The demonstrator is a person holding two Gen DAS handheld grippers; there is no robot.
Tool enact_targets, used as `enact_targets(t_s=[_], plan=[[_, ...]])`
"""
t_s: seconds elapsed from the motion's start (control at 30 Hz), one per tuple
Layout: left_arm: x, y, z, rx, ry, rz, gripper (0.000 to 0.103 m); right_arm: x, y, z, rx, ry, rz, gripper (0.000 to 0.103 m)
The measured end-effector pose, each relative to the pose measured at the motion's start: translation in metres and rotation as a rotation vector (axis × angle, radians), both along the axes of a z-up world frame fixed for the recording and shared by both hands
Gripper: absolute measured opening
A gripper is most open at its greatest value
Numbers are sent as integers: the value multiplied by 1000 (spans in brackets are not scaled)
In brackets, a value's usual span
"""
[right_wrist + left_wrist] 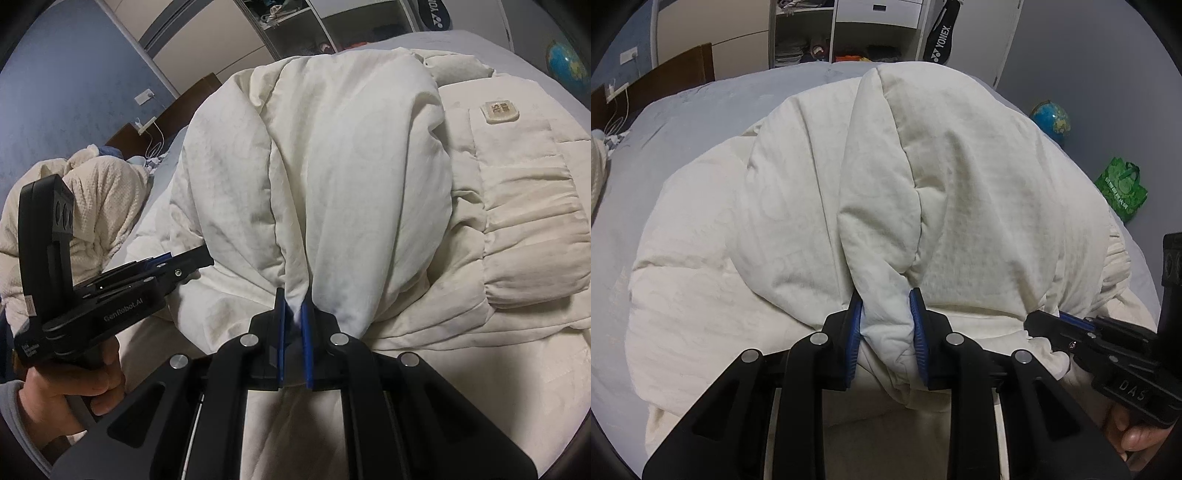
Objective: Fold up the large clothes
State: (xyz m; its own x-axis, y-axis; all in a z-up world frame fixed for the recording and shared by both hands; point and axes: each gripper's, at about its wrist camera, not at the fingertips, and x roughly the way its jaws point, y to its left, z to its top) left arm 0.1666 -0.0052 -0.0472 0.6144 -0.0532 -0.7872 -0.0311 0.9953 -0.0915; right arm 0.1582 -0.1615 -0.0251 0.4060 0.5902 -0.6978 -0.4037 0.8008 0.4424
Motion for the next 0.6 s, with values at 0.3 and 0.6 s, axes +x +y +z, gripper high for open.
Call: enact_targets(t_s=[0.3,0.6], plan=[[-6,2,-5,-15,-13,3,26,1,2,-4,22,6,-4,5],[-29,6,12,-19,-17,-62,63,-14,-16,15,58,-28,13,15]])
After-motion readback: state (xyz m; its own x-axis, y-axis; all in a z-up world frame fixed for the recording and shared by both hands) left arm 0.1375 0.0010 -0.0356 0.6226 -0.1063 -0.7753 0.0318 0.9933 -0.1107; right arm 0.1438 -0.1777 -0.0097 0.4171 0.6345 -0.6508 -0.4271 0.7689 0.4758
